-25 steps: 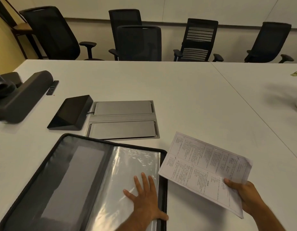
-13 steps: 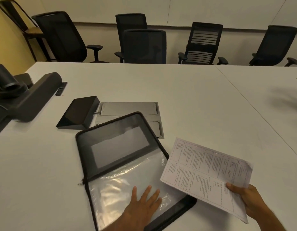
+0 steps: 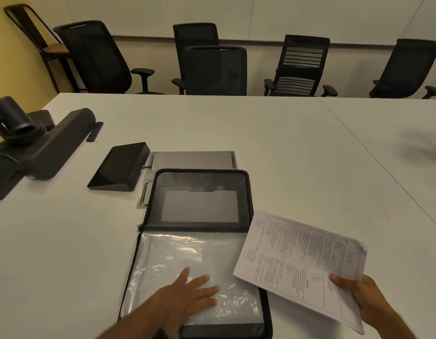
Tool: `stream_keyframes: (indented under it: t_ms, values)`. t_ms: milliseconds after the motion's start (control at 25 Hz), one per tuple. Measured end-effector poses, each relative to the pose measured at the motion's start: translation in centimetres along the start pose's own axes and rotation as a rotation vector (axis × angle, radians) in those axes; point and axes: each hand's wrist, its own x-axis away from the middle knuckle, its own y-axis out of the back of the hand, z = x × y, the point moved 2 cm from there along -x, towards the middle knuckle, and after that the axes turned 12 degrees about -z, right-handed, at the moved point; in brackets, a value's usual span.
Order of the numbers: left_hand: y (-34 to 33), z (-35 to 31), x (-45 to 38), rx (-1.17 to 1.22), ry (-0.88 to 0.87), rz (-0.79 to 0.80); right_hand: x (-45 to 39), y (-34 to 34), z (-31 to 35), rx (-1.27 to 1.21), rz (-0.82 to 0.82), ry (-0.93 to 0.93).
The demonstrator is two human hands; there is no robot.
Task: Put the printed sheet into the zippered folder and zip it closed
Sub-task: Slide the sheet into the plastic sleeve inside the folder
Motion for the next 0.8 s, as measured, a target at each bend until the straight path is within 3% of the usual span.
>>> stream_keyframes:
  t_ms: [120, 240, 480, 600, 680, 800]
  values:
    - [1.3, -2.6, -1.5, 0.158, 0.202, -0.135, 0.2, 0.0, -0.1, -0.001, -0.003, -0.004]
    - [1.1, -4.6, -3.5, 0.055, 0.354, -0.207, 0.5, 0.2, -0.1, -0.005, -0.019, -0.001]
    - [-0.7, -4.8, -3.9, -0.080, 0.333, -0.339, 1.5, 1.1, 0.3, -0.032, -0.050, -0.010]
    - [-0.6, -4.5, -3.8, 0.096, 0.471, -0.483, 1.9, 1.8, 0.3, -0.068, -0.072, -0.028]
    - [0.0, -4.3, -3.4, 0.364, 0.667, -0.615, 2.2, 2.3, 0.2, -0.094, -0.097, -0.037]
    - [0.5, -4.7, -3.2, 0.544, 0.882, -0.742, 2.9, 2.8, 0.3, -0.131, -0.138, -0.038]
